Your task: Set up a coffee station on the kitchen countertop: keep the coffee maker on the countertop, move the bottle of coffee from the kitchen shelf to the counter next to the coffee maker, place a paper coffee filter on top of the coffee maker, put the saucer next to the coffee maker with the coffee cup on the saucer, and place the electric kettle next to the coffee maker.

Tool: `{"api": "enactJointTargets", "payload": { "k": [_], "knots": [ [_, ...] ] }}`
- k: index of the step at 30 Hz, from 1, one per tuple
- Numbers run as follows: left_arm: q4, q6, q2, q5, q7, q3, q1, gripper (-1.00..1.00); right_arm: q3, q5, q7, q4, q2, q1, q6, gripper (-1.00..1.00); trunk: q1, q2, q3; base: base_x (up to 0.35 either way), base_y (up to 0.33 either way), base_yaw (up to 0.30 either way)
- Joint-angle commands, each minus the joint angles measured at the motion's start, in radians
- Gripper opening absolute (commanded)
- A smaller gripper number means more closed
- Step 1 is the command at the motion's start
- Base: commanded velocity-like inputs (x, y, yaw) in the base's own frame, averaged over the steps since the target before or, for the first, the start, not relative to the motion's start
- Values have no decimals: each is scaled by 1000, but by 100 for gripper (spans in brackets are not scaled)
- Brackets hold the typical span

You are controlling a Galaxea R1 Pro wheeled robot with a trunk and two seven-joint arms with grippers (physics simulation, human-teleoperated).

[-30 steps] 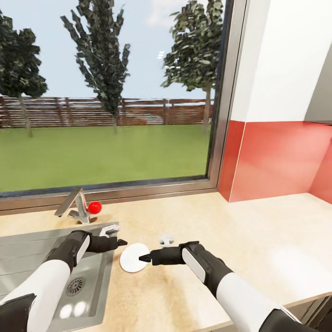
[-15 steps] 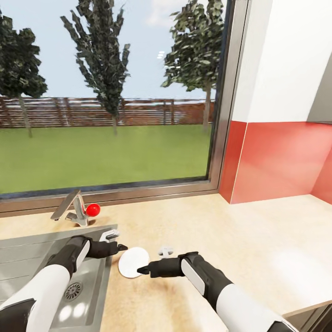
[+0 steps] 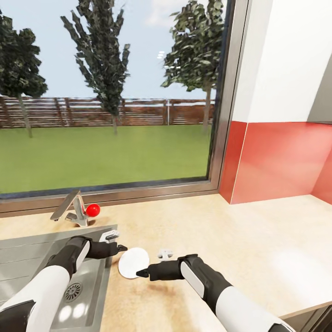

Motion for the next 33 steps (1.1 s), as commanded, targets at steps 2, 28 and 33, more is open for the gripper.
{"api": "enactJointTargets", "payload": {
  "k": [2, 28, 33],
  "knots": [
    [42, 7, -2, -11, -7, 7, 0, 100, 2, -3, 1, 2, 0, 0, 3, 100, 1, 0, -1, 1, 0, 0],
    [43, 22, -28, -8, -6, 8, 1, 100, 2, -3, -4, 3, 1, -1, 1, 100, 1, 0, -1, 0, 0, 0],
    [43, 26, -45, -9, -4, 8, 1, 100, 2, -3, -4, 3, 1, -1, 0, 100, 1, 0, -1, 0, 0, 0]
  ]
}}
